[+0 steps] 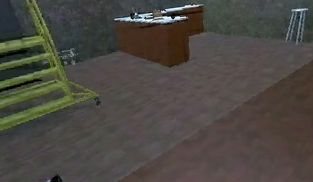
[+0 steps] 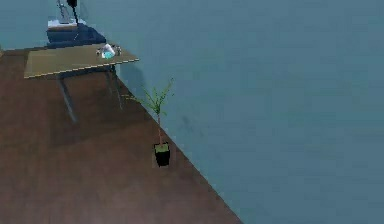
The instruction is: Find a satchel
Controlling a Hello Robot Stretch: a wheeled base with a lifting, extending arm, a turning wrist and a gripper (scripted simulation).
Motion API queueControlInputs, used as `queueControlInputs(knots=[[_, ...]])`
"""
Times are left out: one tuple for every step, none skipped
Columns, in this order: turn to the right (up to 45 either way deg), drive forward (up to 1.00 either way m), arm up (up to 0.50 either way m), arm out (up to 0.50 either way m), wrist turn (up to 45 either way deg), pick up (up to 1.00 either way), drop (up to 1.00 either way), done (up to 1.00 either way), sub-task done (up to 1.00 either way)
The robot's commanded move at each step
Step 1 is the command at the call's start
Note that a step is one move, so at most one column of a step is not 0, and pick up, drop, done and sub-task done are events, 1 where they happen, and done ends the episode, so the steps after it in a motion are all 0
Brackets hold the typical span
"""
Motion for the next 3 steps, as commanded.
queueControlInputs(knots=[[0.0, 0.8, 0.0, 0.0, 0.0, 0.0, 0.0, 0.0, 0.0], [-3.0, 0.0, 0.0, 0.0, 0.0, 0.0, 0.0, 0.0, 0.0], [0.0, 1.0, 0.0, 0.0, 0.0, 0.0, 0.0, 0.0, 0.0]])
